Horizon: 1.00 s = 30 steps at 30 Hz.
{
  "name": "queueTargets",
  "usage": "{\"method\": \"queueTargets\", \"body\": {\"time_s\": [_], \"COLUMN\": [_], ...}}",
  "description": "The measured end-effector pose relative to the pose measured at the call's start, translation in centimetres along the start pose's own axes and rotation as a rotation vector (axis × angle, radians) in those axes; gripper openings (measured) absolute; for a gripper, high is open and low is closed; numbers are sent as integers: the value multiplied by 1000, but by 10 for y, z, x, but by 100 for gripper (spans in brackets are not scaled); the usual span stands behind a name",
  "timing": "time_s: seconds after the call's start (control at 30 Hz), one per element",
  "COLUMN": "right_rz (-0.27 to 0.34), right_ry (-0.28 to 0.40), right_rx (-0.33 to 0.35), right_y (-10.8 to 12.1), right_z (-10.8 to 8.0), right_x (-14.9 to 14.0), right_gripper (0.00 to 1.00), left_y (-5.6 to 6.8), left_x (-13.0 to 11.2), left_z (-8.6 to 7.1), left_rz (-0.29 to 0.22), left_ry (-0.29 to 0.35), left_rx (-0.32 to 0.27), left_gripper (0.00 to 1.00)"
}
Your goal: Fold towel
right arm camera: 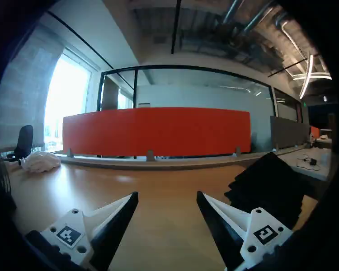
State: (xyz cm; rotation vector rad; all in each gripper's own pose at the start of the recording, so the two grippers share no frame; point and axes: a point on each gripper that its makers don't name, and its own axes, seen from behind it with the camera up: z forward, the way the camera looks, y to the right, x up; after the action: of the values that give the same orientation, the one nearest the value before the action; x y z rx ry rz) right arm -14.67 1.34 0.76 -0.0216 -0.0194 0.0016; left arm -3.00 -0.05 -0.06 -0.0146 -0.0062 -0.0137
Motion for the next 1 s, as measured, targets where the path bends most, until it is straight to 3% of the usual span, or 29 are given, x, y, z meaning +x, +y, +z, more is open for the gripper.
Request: {"method": "queueTargets", "body": {"time_s": [1.0], "right_rz": [-8], "right_ry": [29], "right_rx": [14], "right_y": [-9], "right_z": [-8], "right_x": [6], "right_gripper": [100], "left_y": [0], "left_x": [0], "left_z": [0], "left_rz": [0], "left_ry": [0], "left_rx": [0], "left_gripper": [96]}}
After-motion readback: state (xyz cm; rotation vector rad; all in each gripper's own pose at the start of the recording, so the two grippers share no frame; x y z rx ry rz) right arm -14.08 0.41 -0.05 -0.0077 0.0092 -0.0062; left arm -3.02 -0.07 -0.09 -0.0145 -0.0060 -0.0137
